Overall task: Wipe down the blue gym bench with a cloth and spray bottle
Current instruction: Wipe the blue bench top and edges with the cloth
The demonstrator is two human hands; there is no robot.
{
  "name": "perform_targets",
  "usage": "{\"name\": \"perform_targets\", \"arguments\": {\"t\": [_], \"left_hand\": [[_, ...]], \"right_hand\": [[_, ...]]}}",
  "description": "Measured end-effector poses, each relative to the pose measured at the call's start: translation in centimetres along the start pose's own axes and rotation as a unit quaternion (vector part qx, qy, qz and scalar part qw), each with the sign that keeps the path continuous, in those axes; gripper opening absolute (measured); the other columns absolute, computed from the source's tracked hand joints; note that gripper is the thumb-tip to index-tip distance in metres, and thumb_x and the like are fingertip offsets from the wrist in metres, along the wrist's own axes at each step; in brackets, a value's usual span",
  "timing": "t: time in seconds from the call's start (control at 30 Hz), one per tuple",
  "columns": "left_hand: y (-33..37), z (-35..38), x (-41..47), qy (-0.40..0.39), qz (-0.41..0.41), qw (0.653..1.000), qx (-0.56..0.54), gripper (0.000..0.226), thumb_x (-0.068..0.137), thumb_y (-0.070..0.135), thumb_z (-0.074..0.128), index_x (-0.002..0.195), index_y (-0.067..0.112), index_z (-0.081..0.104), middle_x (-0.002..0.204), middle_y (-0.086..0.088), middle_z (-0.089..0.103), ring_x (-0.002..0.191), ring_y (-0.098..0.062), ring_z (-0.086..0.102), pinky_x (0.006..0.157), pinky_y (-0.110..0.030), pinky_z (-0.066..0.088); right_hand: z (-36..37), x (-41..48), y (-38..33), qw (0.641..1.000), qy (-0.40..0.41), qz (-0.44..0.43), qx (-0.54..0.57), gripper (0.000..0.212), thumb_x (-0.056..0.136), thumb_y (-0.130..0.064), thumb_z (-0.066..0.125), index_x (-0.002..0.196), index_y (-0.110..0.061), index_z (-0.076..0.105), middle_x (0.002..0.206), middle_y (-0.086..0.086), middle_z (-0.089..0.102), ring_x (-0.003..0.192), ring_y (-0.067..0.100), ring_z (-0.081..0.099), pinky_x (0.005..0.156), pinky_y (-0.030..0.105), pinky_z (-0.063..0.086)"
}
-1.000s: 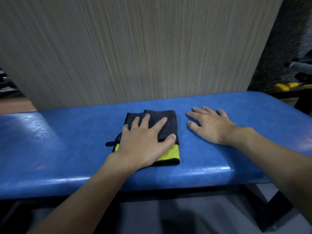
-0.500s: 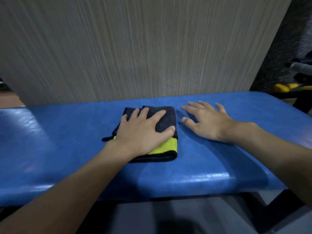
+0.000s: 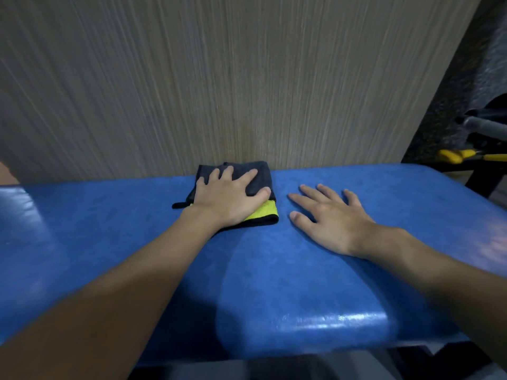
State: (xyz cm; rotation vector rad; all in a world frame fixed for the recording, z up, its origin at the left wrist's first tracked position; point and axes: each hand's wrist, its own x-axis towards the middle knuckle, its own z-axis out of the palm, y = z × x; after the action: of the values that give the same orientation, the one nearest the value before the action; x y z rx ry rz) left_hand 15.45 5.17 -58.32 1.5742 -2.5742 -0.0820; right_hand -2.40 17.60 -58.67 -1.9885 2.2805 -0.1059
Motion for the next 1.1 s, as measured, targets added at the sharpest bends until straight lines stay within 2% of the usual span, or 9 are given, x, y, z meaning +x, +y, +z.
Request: {"name": "perform_targets", "arguments": {"t": [0.23,0.33,0.47,0.53,0.63,0.7,0.83,1.1], "left_hand": [[0.7,-0.7,-8.7,-0.017,0.004,1.0,0.011,0.074,0.087,0.079,0.017,0.156,0.051,0.009,0.169,-0.003,0.006,0.155,-0.028,0.004,0.123,-0.054,0.006],[1.1,-1.0,-13.1,-0.01,0.013,1.0,0.022,0.077,0.084,0.082,0.009,0.155,0.053,0.003,0.169,-0.002,0.003,0.155,-0.027,0.001,0.123,-0.052,0.006],[1.1,-0.9,-16.2,0.001,0.011,0.999,0.05,0.088,0.07,0.082,-0.006,0.153,0.054,-0.005,0.169,0.002,0.002,0.155,-0.025,0.0,0.124,-0.05,0.005],[0.9,-0.9,-15.4,-0.004,0.006,0.999,0.034,0.088,0.069,0.083,-0.004,0.152,0.055,-0.003,0.169,0.003,0.004,0.155,-0.025,0.001,0.123,-0.05,0.006],[0.7,-1.0,-13.2,-0.01,0.002,1.0,0.02,0.085,0.071,0.083,0.001,0.152,0.056,0.002,0.169,0.002,0.006,0.154,-0.026,0.004,0.123,-0.052,0.006],[0.3,-1.0,-11.3,-0.015,-0.004,1.0,0.017,0.079,0.077,0.082,0.009,0.152,0.056,0.007,0.168,0.002,0.008,0.154,-0.026,0.005,0.122,-0.052,0.006],[-0.7,-0.5,-6.1,0.0,-0.009,1.0,0.017,0.07,0.087,0.079,0.02,0.152,0.054,0.014,0.167,0.001,0.015,0.153,-0.027,0.011,0.121,-0.054,0.009],[-1.8,-0.6,2.3,-0.011,-0.024,1.0,0.011,0.071,0.085,0.079,0.02,0.152,0.052,0.019,0.163,-0.004,0.024,0.148,-0.031,0.023,0.116,-0.057,0.015]], "right_hand": [[0.1,0.2,0.0,1.0,0.006,0.006,-0.001,0.058,0.099,-0.061,0.018,0.155,-0.043,0.018,0.166,-0.013,0.008,0.153,0.016,0.002,0.12,0.055,-0.001],[0.0,0.1,-0.2,1.0,0.006,0.007,-0.005,0.057,0.099,-0.06,0.019,0.154,-0.042,0.021,0.165,-0.012,0.012,0.152,0.017,0.005,0.12,0.056,0.002],[-0.9,0.5,-0.6,0.999,0.028,-0.007,-0.031,0.053,0.097,-0.052,0.029,0.147,-0.037,0.035,0.156,-0.007,0.03,0.145,0.019,0.023,0.116,0.054,0.013],[-1.4,1.0,-1.0,0.998,0.05,-0.022,-0.032,0.05,0.097,-0.047,0.033,0.146,-0.035,0.039,0.155,-0.006,0.033,0.144,0.018,0.024,0.116,0.053,0.013],[-1.3,1.9,-1.3,1.0,0.017,-0.021,-0.015,0.054,0.101,-0.049,0.027,0.154,-0.04,0.022,0.165,-0.009,0.013,0.152,0.018,0.004,0.12,0.056,0.0],[-0.6,2.2,-1.2,1.0,-0.011,-0.019,-0.011,0.055,0.101,-0.054,0.021,0.155,-0.043,0.015,0.167,-0.011,0.005,0.153,0.018,-0.001,0.12,0.057,-0.003],[0.0,2.5,-1.0,1.0,-0.009,-0.017,-0.009,0.056,0.101,-0.054,0.017,0.156,-0.042,0.013,0.167,-0.012,0.003,0.153,0.017,-0.001,0.12,0.056,-0.002],[0.3,2.5,-0.9,1.0,0.004,-0.021,-0.011,0.057,0.099,-0.054,0.016,0.155,-0.043,0.012,0.166,-0.012,0.003,0.153,0.016,-0.002,0.12,0.055,-0.002]]}}
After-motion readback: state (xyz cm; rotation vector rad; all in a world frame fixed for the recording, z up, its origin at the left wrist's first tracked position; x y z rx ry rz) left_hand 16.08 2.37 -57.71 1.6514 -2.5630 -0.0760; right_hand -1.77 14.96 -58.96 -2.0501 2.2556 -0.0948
